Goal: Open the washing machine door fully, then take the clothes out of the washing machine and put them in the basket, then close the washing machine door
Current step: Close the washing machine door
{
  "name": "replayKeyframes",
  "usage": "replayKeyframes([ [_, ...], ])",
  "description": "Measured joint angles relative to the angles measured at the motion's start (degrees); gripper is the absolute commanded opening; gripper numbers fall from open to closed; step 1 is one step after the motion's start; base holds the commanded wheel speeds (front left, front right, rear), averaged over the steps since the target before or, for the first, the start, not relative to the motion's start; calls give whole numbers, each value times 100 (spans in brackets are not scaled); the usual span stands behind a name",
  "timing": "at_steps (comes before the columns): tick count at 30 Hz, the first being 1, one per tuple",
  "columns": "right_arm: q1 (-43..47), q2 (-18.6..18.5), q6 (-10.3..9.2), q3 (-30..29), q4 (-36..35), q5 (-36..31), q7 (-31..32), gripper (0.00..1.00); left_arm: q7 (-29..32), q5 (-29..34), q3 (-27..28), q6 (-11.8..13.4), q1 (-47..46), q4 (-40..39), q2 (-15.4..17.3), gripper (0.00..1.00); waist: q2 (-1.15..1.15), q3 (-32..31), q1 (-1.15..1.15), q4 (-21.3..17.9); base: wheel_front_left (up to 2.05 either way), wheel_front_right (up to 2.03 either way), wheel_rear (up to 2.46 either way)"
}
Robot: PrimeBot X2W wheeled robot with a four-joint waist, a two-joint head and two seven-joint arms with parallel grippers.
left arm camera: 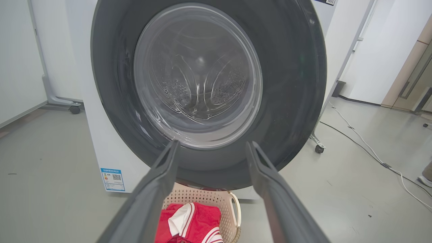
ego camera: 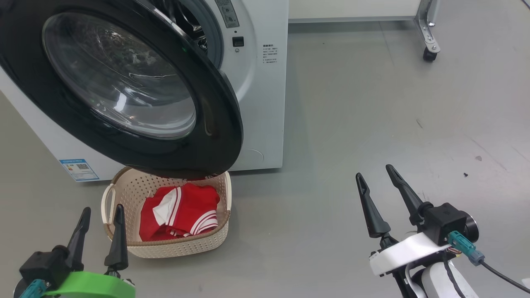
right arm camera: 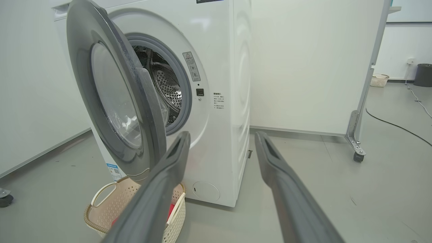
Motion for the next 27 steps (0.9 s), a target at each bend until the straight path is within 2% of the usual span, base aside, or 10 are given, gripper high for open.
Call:
replayKeyframes([
  [27,23,31,45,3,20,-53,0,100,0,305,82,-79,139,-94,-215,100,0,-10,0,-58,0,0,0],
])
